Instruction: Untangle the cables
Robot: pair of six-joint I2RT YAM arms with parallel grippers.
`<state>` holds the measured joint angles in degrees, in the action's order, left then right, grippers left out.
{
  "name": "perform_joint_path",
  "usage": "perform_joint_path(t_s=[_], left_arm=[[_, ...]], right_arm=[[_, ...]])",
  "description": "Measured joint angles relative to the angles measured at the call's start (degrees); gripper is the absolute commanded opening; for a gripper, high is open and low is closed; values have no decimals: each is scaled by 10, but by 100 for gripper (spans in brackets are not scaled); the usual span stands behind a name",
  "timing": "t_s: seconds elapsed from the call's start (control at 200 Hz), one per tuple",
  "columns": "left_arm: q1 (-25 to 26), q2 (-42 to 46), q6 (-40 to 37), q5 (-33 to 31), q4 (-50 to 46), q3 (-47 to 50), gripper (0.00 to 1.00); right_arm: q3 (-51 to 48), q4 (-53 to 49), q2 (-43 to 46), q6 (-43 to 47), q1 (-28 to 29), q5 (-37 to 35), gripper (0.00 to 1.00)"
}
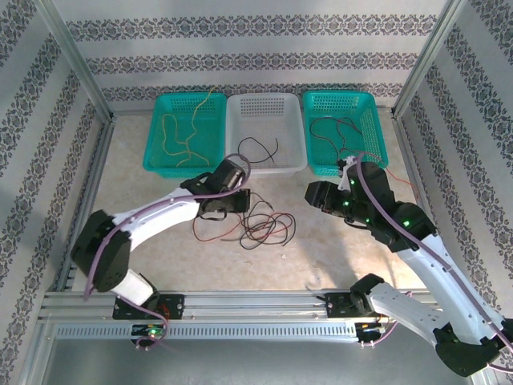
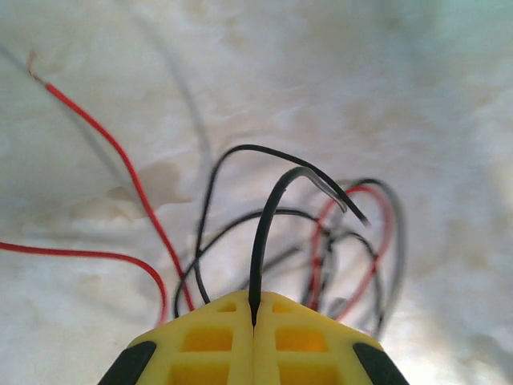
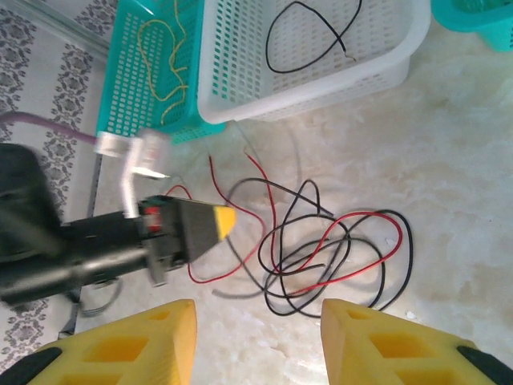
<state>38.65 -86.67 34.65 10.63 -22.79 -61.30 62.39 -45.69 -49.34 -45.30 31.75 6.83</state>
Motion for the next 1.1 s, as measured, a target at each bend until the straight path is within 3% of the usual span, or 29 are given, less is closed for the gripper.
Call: perform_joint_path(t_s=[0.23, 0.44, 0.62, 1.099], left_arm=[[0, 115, 0, 39, -19, -36, 0], [0, 158, -2, 75, -24, -111, 0], [0, 168, -2, 77, -27, -169, 0], [0, 125, 16, 41, -14, -217, 0]], right_arm=[[0, 18, -25, 0, 26, 0, 50], [0, 35, -57, 0, 44, 0, 56], [0, 60, -71, 1, 63, 3, 62], [-19, 113, -85, -11, 90, 16, 64]])
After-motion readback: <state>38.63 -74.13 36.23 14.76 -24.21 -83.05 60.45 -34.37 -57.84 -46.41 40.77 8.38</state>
